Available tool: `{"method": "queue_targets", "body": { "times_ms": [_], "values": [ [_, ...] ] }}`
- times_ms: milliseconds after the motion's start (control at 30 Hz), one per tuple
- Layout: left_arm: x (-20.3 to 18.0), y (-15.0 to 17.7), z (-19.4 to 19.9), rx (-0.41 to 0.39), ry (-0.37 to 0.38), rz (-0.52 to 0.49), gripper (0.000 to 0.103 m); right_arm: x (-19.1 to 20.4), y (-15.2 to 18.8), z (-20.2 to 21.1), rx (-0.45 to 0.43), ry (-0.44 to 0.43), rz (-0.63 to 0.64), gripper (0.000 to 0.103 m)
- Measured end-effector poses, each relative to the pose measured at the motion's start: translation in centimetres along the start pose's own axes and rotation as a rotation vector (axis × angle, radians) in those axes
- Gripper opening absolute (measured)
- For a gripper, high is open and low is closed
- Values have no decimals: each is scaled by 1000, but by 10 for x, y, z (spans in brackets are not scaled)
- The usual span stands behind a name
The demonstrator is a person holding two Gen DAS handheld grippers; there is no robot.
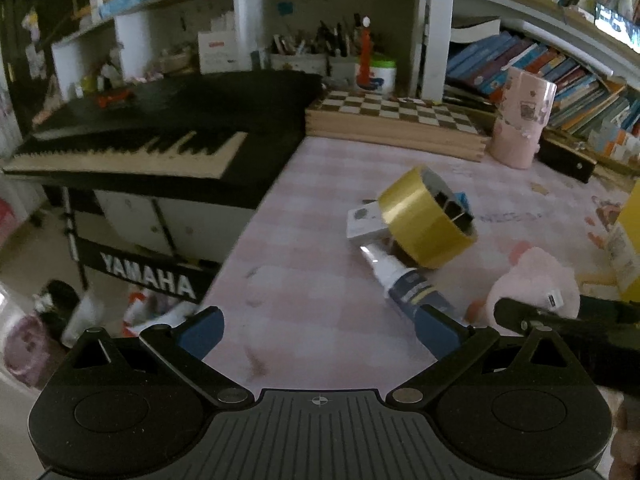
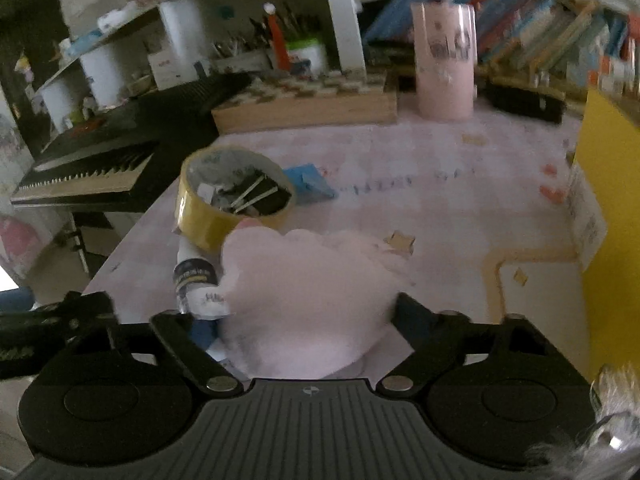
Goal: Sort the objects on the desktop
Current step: 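Move both tools toward the pink plush toy and white spray bottle, then close the right gripper on the pink plush while the left gripper grasps the spray bottle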
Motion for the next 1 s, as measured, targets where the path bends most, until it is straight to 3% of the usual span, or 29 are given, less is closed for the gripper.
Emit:
{"method": "queue_targets", "body": {
  "times_ms": [67,200,400,600,800,933,1000],
  "values": [
    [-4,-3,-5,14,33,17,98,-2,1,6,-11,16,15,68],
    [-17,-11,-20,49,99,21,93,-8,7,24,-40,46,24,67],
    [-34,-16,-41,89,171,27,69,-10,19,44,-51,71,79,68],
    [-60,-17,-49,90,131,-84,57,-11,29,53,-46,67,60,68],
    [-62,-19,-58,114,123,-52,50,-7,38,62,-71,91,82,68],
    [-54,-14,-51,118,94,-43,33,-5,44,66,-69,90,82,68],
    [-45,-8,-45,114,86,-43,31,-4,46,69,-72,89,76,68]
  ]
}}
Point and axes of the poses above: each gripper's, at about its wrist camera, not at the fingertips, and z roughly against the way its jaws point, x to its left, y to its underside, the point moved 1 cm from there along -z, roughly the way its jaws point, and after that the axes turned 14 degrees about x, right-handed, at the moved point
